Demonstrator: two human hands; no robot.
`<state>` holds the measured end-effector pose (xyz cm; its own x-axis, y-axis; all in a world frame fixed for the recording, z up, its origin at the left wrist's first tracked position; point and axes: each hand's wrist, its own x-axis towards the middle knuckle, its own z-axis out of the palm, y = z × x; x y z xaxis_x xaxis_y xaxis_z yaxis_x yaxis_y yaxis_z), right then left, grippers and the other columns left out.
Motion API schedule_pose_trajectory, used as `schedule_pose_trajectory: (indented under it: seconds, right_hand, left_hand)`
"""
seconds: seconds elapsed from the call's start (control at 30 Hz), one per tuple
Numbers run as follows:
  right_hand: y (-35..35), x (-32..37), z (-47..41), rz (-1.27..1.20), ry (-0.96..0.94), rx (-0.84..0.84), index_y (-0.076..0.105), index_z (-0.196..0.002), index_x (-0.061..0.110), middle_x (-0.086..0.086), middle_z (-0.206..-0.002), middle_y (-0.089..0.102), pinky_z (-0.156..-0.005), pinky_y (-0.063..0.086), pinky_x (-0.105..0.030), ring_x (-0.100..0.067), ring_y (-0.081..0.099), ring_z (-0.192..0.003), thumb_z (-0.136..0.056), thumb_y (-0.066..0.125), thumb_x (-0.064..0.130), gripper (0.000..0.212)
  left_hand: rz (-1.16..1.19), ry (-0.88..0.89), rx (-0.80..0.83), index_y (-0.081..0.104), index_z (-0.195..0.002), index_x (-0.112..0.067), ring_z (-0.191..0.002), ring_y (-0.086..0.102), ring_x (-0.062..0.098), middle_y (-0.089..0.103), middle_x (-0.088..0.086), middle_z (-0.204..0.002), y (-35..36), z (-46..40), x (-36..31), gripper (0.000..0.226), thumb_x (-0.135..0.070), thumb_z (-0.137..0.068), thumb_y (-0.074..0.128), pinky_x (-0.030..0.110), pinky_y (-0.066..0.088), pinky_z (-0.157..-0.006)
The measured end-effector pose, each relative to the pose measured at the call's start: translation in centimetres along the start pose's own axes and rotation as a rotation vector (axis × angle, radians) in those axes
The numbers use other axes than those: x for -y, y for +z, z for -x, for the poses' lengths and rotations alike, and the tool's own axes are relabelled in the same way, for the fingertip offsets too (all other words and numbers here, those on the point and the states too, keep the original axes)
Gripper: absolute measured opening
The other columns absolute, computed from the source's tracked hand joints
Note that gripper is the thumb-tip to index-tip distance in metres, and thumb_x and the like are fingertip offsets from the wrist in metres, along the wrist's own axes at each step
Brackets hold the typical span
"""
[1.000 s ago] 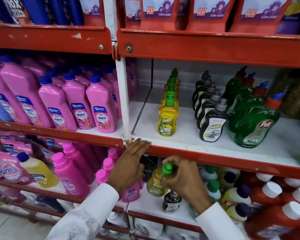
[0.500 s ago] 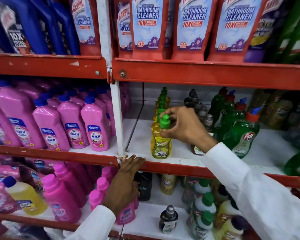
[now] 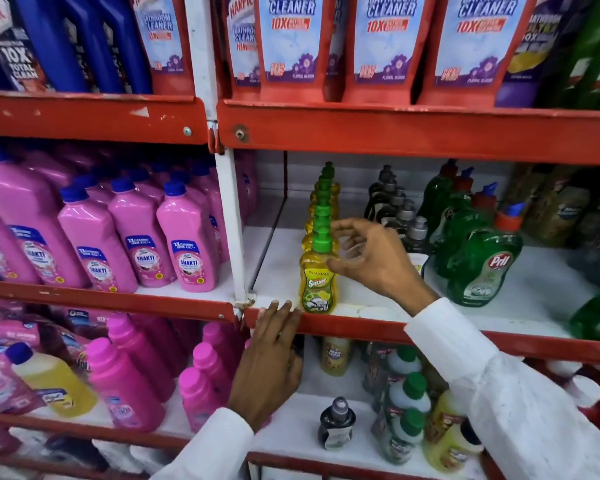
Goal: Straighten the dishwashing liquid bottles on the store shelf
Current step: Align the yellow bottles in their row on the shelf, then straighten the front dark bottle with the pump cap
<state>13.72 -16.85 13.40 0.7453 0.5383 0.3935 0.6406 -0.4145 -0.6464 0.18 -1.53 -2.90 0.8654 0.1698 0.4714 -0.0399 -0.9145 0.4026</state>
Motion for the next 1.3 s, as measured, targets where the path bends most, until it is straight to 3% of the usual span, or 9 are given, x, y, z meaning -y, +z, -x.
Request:
schedule_pose_trajectory:
  seconds: [0.13, 0.27, 0.37, 0.5, 0.67, 0.83, 1.0, 1.13, 1.3]
  right_hand:
    - [0.7, -3.4, 7.0, -0.061, 0.008, -0.216, 0.069, -0.105, 0.025, 0.013, -0.092, 0.073, -0.068, 0.053, -0.013, -0.007, 0.066, -0.072, -0.078, 0.080, 0.020, 0.029]
    - [5.6, -9.2, 14.2, -0.077, 0.223, -0.012, 0.071, -0.094, 0.027, 0.015, -0.080, 0.073, -0.065, 0.051, -0.009, -0.005, 0.071, -0.073, -0.081, 0.077, 0.013, 0.020]
    - [10.4, -13.1, 16.6, 0.003, 0.329, 0.132, 0.069, -0.108, 0.018, 0.004, -0.091, 0.071, -0.059, 0.042, -0.002, -0.014, 0.067, -0.076, -0.081, 0.077, 0.023, 0.028]
    - [14.5, -14.9, 17.0, 0.016, 0.387, 0.203, 0.071, -0.112, 0.013, 0.000, -0.105, 0.071, -0.072, 0.049, -0.020, -0.014, 0.065, -0.085, -0.076, 0.072, 0.025, 0.038]
    - [15.6, -15.7, 16.6, 0.028, 0.373, 0.201, 0.077, -0.087, 0.017, -0.001, -0.084, 0.080, -0.074, 0.059, -0.031, -0.013, 0.071, -0.077, -0.063, 0.062, 0.024, 0.030]
    - [10.7, -12.7, 16.6, -0.026, 0.361, 0.113, 0.077, -0.083, 0.018, 0.003, -0.081, 0.079, -0.068, 0.056, -0.023, -0.005, 0.068, -0.071, -0.058, 0.075, 0.024, 0.026]
    - [1.9, -7.8, 15.4, -0.107, 0.340, -0.074, 0.071, -0.085, 0.037, 0.019, -0.078, 0.075, -0.065, 0.059, -0.020, 0.005, 0.070, -0.068, -0.058, 0.088, 0.017, 0.037]
    - [-5.2, -4.1, 14.0, -0.197, 0.264, -0.292, 0.076, -0.094, 0.027, 0.014, -0.077, 0.078, -0.062, 0.056, -0.013, 0.006, 0.068, -0.060, -0.060, 0.088, 0.011, 0.039]
    - [-10.0, -2.0, 10.4, -0.153, 0.136, -0.416, 0.076, -0.100, 0.024, 0.016, -0.082, 0.076, -0.058, 0.050, -0.006, 0.006, 0.065, -0.059, -0.062, 0.087, 0.014, 0.041]
  left_hand:
    - [-0.049, 0.003, -0.014, 0.040, -0.148, -0.012, -0.148, 0.027, 0.032, 0.043, 0.012, -0.153, 1.1, 0.4, -1.0, 0.069, -0.020, -0.080, 0.047, 0.048, 0.025, -0.123]
    - [-0.094, -0.013, -0.036, 0.040, -0.148, -0.011, -0.147, 0.026, 0.035, 0.043, 0.015, -0.152, 1.6, 0.4, -1.4, 0.069, -0.023, -0.080, 0.039, 0.055, 0.028, -0.121]
    - [-0.113, -0.035, -0.029, 0.038, -0.148, -0.010, -0.148, 0.026, 0.037, 0.042, 0.016, -0.151, 1.6, 0.4, -1.8, 0.068, -0.024, -0.081, 0.039, 0.057, 0.029, -0.120]
    - [-0.130, -0.043, -0.008, 0.037, -0.148, -0.011, -0.149, 0.023, 0.039, 0.040, 0.019, -0.152, 1.5, 0.5, -2.4, 0.069, -0.027, -0.081, 0.038, 0.060, 0.024, -0.121]
    - [-0.183, -0.050, 0.006, 0.042, -0.146, -0.016, -0.146, 0.030, 0.038, 0.044, 0.014, -0.151, 1.1, 0.2, -3.5, 0.066, -0.026, -0.081, 0.045, 0.060, 0.027, -0.120]
    - [-0.148, 0.076, 0.017, 0.045, -0.145, -0.014, -0.138, 0.044, 0.026, 0.054, 0.008, -0.146, 1.4, -0.5, -4.5, 0.059, -0.024, -0.087, 0.044, 0.048, 0.038, -0.116]
    - [-0.123, 0.141, 0.040, 0.045, -0.145, -0.013, -0.139, 0.044, 0.027, 0.054, 0.010, -0.146, 2.6, -1.7, -5.6, 0.057, -0.021, -0.088, 0.047, 0.047, 0.037, -0.118]
    - [-0.106, 0.158, 0.055, 0.045, -0.144, -0.014, -0.138, 0.043, 0.033, 0.054, 0.010, -0.145, 3.9, -2.1, -7.3, 0.068, -0.014, -0.080, 0.068, 0.051, 0.035, -0.118]
    - [-0.120, 0.134, 0.024, 0.047, -0.143, -0.014, -0.135, 0.034, 0.032, 0.056, 0.010, -0.142, 4.5, -2.2, -8.4, 0.067, -0.015, -0.080, 0.068, 0.056, 0.035, -0.117]
